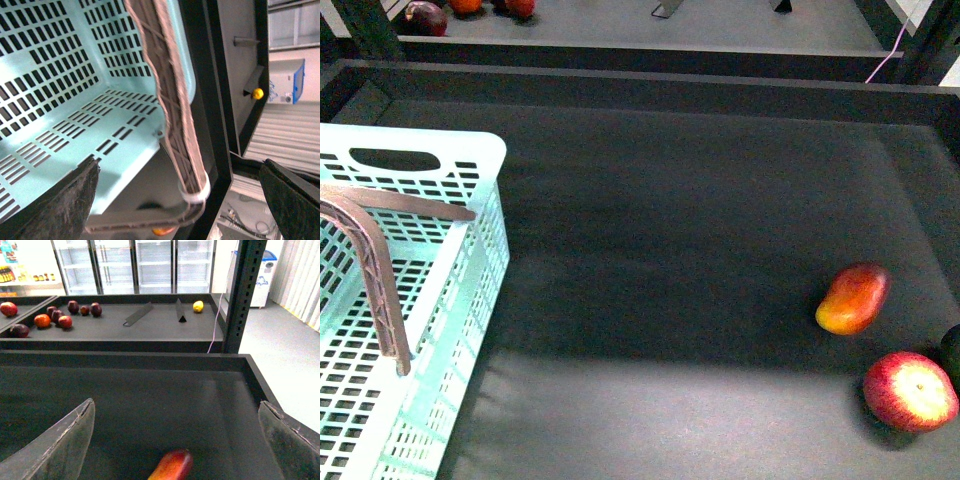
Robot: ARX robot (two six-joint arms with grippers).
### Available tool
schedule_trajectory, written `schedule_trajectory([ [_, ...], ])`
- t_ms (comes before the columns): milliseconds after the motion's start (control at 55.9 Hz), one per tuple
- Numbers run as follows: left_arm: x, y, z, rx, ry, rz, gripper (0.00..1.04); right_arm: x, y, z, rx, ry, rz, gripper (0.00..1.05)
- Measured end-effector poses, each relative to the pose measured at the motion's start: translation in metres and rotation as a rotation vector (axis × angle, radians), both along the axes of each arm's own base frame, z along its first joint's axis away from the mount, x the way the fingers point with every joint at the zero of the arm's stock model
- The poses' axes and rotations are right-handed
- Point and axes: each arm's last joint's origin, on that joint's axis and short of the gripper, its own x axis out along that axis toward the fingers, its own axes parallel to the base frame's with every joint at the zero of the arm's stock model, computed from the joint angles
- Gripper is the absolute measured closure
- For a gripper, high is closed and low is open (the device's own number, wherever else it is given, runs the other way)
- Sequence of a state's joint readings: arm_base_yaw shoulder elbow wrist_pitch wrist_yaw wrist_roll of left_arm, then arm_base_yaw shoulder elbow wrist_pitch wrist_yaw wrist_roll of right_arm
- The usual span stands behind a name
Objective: Pick apple with right arm and hold basket with left
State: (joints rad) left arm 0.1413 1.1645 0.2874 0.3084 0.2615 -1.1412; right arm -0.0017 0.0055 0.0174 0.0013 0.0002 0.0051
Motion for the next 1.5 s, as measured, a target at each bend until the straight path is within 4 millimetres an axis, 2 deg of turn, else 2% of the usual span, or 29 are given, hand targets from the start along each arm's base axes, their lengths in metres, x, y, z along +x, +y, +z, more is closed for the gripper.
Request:
schedule_trajectory([
  [286,0.036,0.023,-0.010,-0.012,0.086,0.092,0.07,0.000,0.000,0.000,0.000,0.000,0.000,0.09],
  [537,0.061,0.031,-0.011,0.004,0.102,0.124,0.07,0.000,0.000,0.000,0.000,0.000,0.000,0.09],
  [680,0.061,0.029,-0.012,0.018,0.127,0.146,0.08,0.000,0.000,0.000,0.000,0.000,0.000,0.09],
  [913,0.064,0.025,-0.016,0.035,0.186,0.173,0.58,0.000,0.000,0.000,0.000,0.000,0.000,0.09],
  [1145,0.067,0.019,-0.008,0.020,0.173,0.183,0.93,0.000,0.000,0.000,0.000,0.000,0.000,0.09],
  [1342,0.058,0.008,0.008,0.033,0.146,0.147,0.96,0.000,0.000,0.000,0.000,0.000,0.000,0.09],
  [1503,0.041,0.000,0.039,0.096,0.066,0.093,0.96,0.000,0.000,0.000,0.000,0.000,0.000,0.09],
])
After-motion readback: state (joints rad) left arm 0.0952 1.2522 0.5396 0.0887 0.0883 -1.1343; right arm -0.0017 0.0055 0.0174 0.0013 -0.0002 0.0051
